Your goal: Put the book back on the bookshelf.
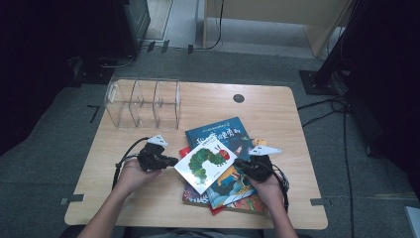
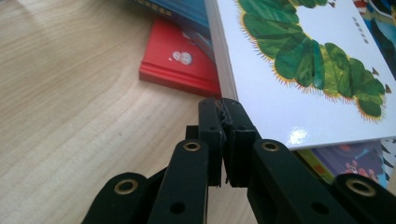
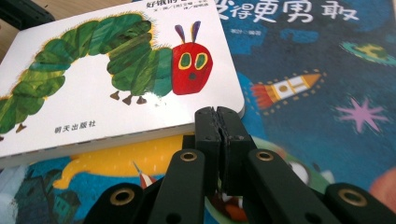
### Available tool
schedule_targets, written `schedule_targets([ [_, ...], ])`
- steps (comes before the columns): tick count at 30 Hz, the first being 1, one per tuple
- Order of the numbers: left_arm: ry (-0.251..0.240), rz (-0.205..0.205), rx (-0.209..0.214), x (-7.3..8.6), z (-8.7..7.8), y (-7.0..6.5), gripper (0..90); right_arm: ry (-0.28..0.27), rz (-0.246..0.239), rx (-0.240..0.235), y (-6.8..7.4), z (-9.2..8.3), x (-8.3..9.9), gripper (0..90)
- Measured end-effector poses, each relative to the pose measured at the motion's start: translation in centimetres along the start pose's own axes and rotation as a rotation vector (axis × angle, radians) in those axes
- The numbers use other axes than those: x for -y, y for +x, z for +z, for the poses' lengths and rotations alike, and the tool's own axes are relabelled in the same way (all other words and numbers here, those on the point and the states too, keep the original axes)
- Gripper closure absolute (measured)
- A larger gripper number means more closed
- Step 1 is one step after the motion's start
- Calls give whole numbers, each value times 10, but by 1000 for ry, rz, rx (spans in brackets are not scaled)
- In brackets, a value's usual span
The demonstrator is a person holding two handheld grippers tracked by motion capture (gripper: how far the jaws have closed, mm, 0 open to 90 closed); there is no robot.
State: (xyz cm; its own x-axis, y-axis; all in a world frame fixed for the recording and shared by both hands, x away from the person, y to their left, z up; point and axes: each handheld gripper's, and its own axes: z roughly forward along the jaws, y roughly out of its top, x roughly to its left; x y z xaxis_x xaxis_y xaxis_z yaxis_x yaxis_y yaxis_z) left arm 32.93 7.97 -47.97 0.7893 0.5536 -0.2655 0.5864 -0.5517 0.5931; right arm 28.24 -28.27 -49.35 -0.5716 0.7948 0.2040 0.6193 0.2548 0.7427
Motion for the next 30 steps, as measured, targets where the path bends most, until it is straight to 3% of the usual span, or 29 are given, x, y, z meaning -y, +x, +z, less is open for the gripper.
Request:
schedule_targets([
  [3, 10, -36, 0, 2, -2, -3, 870, 5, -12, -4, 0, 4, -4, 883],
  [8, 20, -50, -13, 5, -6, -8, 866, -3, -15, -19, 0, 8, -6, 886],
  [12, 22, -94, -34, 5, -12, -4, 743, 2, -24, -27, 0, 13, -11, 885],
  [13, -2, -123, -32, 3, -16, 0, 701, 0, -25, -29, -1, 14, -11, 885],
  [15, -20, -135, -26, 2, -20, 2, 607, -3, -29, -31, -1, 15, -12, 885],
  [24, -16, -107, -18, -9, -17, -1, 374, 7, -46, -21, 7, 10, -7, 893],
  [30, 24, -143, 27, -18, -5, -1, 288, 9, -71, -11, 15, 6, -3, 892],
])
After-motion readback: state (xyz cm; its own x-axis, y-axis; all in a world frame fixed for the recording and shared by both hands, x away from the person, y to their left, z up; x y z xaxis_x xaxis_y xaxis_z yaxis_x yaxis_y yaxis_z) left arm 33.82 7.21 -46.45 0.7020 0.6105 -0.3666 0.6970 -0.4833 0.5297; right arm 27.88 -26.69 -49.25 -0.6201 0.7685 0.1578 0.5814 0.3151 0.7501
